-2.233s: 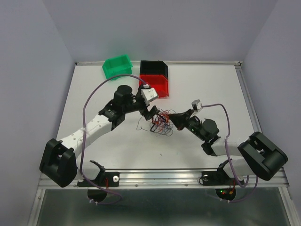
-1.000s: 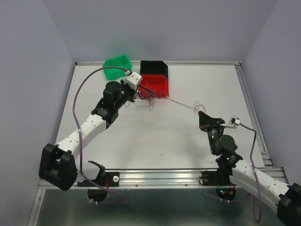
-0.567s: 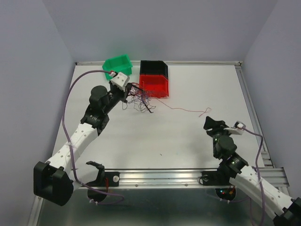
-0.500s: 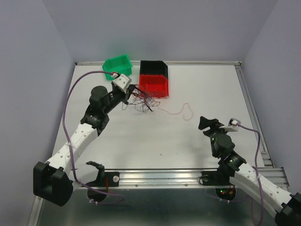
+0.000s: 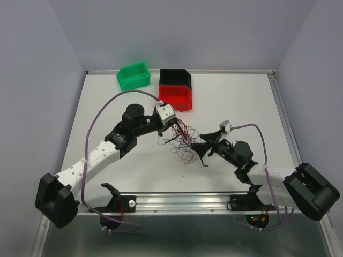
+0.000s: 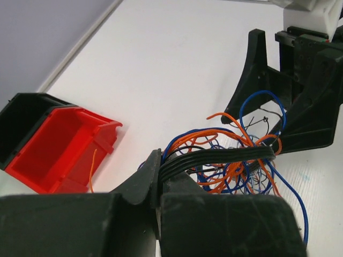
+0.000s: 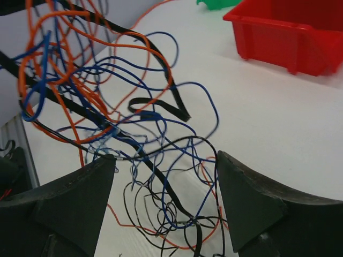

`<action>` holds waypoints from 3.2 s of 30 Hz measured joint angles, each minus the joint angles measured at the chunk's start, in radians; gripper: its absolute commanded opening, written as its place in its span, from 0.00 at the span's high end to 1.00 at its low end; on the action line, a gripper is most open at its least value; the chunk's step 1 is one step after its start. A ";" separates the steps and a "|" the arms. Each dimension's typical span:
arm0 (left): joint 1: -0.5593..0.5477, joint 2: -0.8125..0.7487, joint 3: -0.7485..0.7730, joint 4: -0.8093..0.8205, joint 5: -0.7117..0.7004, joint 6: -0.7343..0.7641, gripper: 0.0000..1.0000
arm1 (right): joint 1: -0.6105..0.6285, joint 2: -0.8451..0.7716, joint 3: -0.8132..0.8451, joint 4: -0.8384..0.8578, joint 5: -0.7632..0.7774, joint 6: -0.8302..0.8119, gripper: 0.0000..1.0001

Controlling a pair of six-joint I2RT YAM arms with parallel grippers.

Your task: Untangle the cables

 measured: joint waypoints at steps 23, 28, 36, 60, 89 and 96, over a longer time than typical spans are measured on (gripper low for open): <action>-0.020 0.090 0.051 -0.071 -0.083 -0.008 1.00 | 0.054 0.262 0.067 0.244 -0.098 0.074 1.00; 0.069 0.052 0.032 -0.013 -0.187 -0.076 1.00 | 0.055 0.088 -0.068 0.268 0.257 0.111 1.00; 0.158 -0.016 0.013 0.041 -0.259 -0.230 0.98 | 0.079 -0.399 -0.084 -0.016 0.713 0.311 0.99; 0.238 -0.064 -0.047 0.101 -0.083 -0.193 0.85 | 0.056 -0.491 0.033 -0.743 0.877 0.208 0.20; 0.185 -0.069 -0.043 0.092 -0.195 -0.151 0.85 | 0.268 0.303 0.584 -1.034 0.601 0.132 0.00; 0.185 -0.067 -0.037 0.091 -0.230 -0.151 0.85 | 0.267 0.427 0.666 -1.255 0.743 0.251 0.02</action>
